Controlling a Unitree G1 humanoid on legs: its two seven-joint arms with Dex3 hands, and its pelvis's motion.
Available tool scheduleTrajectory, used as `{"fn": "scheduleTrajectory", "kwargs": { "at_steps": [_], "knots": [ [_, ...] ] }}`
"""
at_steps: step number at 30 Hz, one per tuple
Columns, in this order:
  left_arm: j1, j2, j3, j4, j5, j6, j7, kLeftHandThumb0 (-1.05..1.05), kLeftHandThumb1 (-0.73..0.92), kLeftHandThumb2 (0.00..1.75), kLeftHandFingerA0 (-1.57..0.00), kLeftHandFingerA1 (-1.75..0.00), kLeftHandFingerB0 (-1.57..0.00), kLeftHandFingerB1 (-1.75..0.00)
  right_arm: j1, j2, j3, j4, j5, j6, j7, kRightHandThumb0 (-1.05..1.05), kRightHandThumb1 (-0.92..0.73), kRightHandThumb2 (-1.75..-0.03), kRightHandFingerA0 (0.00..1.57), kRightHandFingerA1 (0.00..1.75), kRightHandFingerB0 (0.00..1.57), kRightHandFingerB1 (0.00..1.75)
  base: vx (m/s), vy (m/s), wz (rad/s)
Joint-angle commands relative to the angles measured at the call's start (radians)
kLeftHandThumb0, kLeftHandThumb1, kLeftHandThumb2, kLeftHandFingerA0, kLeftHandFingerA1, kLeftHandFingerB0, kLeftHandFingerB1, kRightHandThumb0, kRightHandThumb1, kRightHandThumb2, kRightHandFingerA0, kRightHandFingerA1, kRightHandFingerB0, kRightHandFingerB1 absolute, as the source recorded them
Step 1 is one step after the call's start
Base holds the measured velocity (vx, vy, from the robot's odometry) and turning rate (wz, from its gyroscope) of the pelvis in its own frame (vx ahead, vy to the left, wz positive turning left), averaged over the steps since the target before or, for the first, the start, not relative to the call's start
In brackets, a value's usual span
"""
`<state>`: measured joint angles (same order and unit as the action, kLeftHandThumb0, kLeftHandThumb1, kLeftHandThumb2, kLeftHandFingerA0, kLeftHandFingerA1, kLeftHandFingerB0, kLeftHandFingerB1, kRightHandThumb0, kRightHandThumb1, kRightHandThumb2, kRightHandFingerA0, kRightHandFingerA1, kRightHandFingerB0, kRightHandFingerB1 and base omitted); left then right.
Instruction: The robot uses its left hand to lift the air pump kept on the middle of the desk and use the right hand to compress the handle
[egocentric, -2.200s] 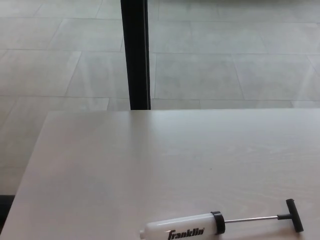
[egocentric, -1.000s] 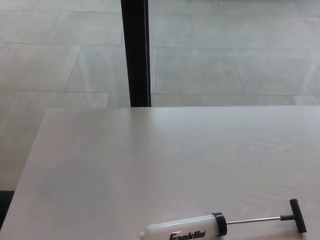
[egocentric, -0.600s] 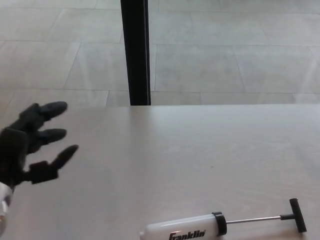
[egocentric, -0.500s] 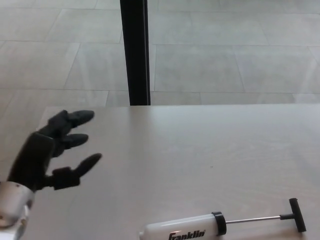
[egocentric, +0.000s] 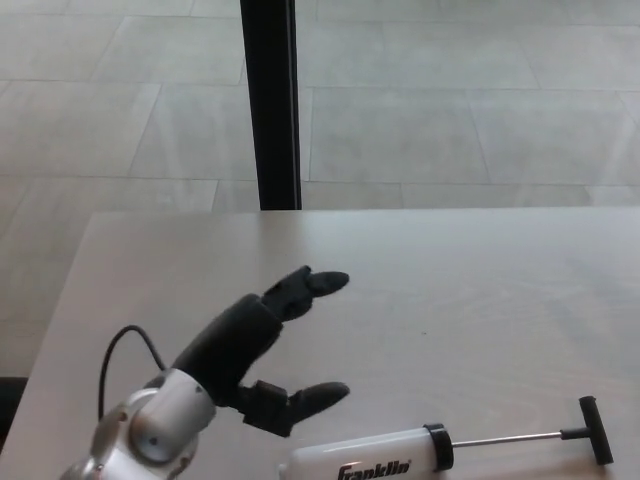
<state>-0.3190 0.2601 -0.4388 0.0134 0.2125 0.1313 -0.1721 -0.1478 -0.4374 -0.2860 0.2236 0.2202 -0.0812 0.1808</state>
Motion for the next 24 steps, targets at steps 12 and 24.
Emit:
{"fn": "scheduleTrajectory", "kwargs": {
  "at_steps": [12,24],
  "knots": [
    [-0.154,0.032,-0.494,-0.114,0.653,0.435,-0.361,-1.05,0.58,1.07,0.00,-0.18,0.00,-0.14,-0.065,0.024,0.038,-0.013,-0.049,0.040,-0.054,-0.68,-0.84,-0.65,0.39,0.54,0.54,0.43,0.00,0.000,0.00],
    [-0.058,0.031,-0.532,-0.129,0.694,0.570,-0.325,-1.04,0.60,1.04,0.00,-0.15,0.00,-0.18,-0.054,0.047,0.022,-0.026,-0.028,0.057,-0.076,-0.58,-0.77,-0.64,0.44,0.67,0.60,0.44,0.00,0.000,0.00]
  ]
}}
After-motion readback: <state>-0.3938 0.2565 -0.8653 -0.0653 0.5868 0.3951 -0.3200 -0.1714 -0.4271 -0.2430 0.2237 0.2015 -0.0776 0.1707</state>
